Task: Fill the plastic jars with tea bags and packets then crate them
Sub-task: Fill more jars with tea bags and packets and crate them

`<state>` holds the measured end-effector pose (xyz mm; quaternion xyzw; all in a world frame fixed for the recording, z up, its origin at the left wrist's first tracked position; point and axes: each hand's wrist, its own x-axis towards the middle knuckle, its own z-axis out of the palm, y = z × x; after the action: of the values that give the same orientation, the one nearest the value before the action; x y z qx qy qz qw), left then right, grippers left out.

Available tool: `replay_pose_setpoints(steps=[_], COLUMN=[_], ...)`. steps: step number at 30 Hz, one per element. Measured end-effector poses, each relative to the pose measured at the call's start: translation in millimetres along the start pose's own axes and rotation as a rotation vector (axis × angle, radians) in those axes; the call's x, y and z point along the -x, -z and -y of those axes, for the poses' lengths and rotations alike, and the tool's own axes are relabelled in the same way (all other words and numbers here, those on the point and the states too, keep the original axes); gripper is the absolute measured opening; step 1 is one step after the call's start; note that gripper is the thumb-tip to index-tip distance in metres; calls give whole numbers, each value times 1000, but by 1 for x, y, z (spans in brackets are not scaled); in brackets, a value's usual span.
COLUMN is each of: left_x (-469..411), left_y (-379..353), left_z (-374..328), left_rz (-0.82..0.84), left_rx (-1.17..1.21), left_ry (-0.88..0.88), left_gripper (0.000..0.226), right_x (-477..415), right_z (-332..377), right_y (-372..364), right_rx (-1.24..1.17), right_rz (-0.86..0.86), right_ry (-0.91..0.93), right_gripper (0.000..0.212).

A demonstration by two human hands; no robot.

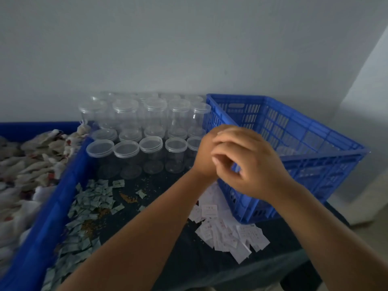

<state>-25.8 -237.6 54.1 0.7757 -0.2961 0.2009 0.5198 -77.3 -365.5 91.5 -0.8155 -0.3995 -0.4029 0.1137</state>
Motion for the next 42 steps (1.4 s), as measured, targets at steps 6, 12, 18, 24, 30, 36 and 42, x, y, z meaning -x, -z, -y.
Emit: replay_pose_setpoints(steps=[6,12,18,24,30,36,42], left_x=[83,175,183,185,186,187,186], left_y=[76,114,114,114,114,114,116], left_z=[103,180,189,192,197,195,189], left_rz=[-50,-51,-165,-168,-177,-178,-195], left_rx=[-458,-611,-494,-504,-539,-512,-432], left_ry=[396,635,619,592,572,557,570], left_gripper=[43,44,47,52,57,57,57], right_x=[32,15,-52,-113,-109,-105,-102], right_z=[22,32,21,-7,-20,-12,15], right_y=[-65,-151,-222,-285,-319,-300,-230], right_rx=[-208,-347,-115,103,111,-39,-406], right_rz=[313,590,630,681,623,475,42], right_ry=[-266,-507,-460,-507,-539,-508,-596], right_gripper=[35,88,93,101,101,102,85])
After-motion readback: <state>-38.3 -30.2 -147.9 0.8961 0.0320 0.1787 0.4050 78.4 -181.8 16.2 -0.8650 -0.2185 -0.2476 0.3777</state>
